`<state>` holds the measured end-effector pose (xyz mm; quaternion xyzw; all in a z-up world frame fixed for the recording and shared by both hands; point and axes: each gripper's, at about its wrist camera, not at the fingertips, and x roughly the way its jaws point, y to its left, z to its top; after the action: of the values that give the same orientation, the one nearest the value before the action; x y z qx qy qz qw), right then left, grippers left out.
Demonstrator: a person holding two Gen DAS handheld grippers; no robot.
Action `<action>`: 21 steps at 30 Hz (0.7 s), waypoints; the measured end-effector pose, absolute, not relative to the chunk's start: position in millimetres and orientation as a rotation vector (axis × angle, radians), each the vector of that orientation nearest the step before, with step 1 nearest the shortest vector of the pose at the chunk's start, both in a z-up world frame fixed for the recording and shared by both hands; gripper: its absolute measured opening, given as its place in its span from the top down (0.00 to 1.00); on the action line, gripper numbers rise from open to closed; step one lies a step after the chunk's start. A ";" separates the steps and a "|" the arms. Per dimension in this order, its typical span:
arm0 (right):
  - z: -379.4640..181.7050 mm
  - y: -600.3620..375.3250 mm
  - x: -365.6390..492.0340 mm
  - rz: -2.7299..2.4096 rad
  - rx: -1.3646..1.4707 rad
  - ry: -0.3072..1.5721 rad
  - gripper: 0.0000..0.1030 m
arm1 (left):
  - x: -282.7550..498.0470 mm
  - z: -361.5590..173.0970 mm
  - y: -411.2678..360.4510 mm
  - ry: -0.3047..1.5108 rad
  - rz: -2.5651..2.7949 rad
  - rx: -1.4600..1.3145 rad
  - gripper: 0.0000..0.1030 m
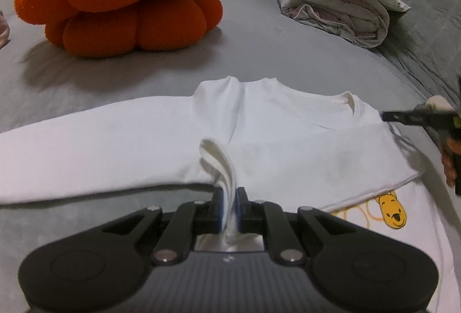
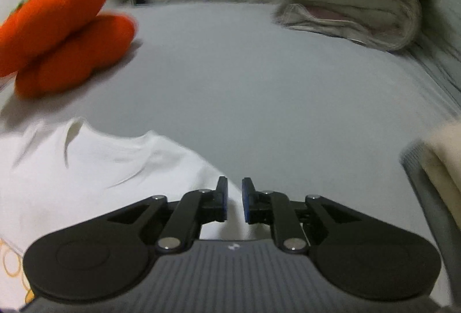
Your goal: Fold clothes
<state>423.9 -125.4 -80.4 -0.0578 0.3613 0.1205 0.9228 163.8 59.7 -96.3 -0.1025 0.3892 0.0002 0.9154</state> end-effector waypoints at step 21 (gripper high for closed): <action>-113.3 -87.6 448.1 0.261 -0.436 0.728 0.93 | 159.9 -96.4 50.8 0.785 0.003 -0.117 0.91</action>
<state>448.1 -87.6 -113.3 -0.2108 0.3522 0.1261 0.9031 159.9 50.8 -96.4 -0.0572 0.3821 0.0012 0.9224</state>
